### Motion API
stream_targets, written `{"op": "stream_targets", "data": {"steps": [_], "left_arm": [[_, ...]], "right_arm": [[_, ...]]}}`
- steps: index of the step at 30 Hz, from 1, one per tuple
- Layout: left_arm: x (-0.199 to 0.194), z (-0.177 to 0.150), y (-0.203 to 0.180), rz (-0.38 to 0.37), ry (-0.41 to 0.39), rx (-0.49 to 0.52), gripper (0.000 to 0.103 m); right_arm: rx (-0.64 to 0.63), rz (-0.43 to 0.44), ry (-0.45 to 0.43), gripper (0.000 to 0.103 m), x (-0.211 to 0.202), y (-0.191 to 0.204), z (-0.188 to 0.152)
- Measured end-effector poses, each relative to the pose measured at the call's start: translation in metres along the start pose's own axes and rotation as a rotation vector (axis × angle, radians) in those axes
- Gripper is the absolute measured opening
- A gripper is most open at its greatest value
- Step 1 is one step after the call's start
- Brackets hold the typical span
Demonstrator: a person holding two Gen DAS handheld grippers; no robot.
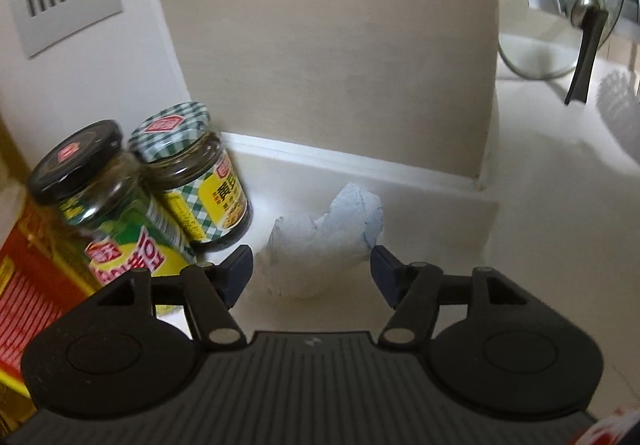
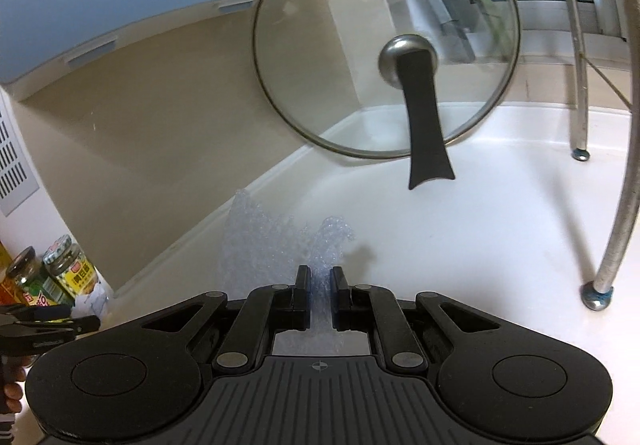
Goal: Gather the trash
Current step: 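Close the left tool on the white tissue while the right tool grasps the bubble wrap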
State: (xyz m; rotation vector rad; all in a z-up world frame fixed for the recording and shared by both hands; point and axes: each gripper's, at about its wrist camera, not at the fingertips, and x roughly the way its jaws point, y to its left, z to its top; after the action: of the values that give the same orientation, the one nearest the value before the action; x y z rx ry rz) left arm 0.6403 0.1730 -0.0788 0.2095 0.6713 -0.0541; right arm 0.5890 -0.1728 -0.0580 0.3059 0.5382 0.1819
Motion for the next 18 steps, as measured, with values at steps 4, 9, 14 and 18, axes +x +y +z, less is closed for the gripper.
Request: {"op": "stream_targets", "data": {"steps": [4,9,14,18], "left_arm": [[0.007,0.002,-0.004,0.005,-0.002,0.043,0.05],[0.011,0.004,-0.008,0.018,0.002,0.057,0.033],[0.008,0.005,-0.011,0.022,0.01,0.052,0.026],[-0.002,0.003,-0.013,0.037,0.003,0.052,0.024]], "right_arm": [[0.009,-0.011,0.004,0.01,-0.005,-0.005,-0.003],[0.029,-0.015,0.008,0.01,-0.01,-0.011,-0.004],[0.034,-0.017,0.005,0.01,-0.016,-0.015,-0.004],[0.038,-0.014,-0.001,0.01,-0.021,-0.018,-0.003]]}}
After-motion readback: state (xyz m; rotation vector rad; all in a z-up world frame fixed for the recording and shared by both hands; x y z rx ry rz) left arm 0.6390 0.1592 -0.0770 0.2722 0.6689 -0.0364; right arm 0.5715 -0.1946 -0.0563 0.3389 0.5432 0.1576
